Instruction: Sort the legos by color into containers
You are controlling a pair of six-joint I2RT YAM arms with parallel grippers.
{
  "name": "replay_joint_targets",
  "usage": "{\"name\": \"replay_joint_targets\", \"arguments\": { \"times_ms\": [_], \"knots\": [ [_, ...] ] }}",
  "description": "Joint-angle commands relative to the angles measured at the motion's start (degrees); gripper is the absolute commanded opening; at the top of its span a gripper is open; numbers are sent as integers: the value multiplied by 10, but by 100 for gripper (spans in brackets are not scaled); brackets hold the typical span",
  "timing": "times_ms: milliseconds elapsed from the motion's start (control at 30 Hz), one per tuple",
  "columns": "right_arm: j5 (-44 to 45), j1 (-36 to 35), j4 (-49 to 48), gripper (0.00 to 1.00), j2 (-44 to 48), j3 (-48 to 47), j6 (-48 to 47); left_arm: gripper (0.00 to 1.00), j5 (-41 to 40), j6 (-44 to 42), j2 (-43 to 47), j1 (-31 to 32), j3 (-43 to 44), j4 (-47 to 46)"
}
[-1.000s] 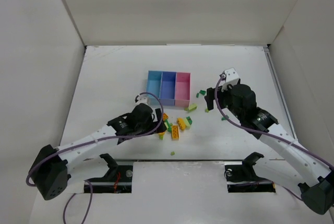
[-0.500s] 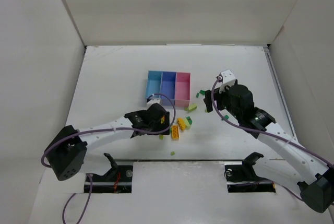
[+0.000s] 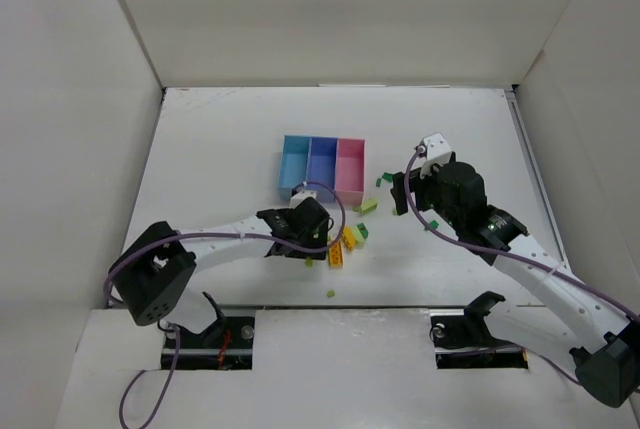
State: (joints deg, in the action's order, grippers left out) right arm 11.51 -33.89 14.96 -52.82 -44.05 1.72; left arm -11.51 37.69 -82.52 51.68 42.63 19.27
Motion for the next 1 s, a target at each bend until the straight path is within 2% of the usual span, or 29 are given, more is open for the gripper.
{"name": "replay_joint_targets", "arguments": {
  "times_ms": [0,200,267,300,433,533,700,967],
  "knots": [
    [2,-7,-26,100,3,2,-11,81,-17,-15,-11,3,19,-1],
    [-9,-7,-26,100,9,2,-16,80,-34,-27,-43,3,25,-19],
    [-9,-7,-26,100,9,2,-16,73,-34,-33,-49,3,25,-19],
    [-9,-7,-26,100,14,2,-16,66,-34,-33,-49,3,25,-19],
    [-4,-7,-26,100,14,2,-16,48,-34,-33,-38,14,25,-19],
    [-3,-7,-26,100,14,2,-16,45,-29,-33,-14,21,11,-24],
    [-9,-7,-26,100,14,2,-11,29,-23,-33,10,27,10,-24],
    [-89,-7,-15,100,26,-16,-11,24,-120,-86,89,118,60,3]
  ]
}}
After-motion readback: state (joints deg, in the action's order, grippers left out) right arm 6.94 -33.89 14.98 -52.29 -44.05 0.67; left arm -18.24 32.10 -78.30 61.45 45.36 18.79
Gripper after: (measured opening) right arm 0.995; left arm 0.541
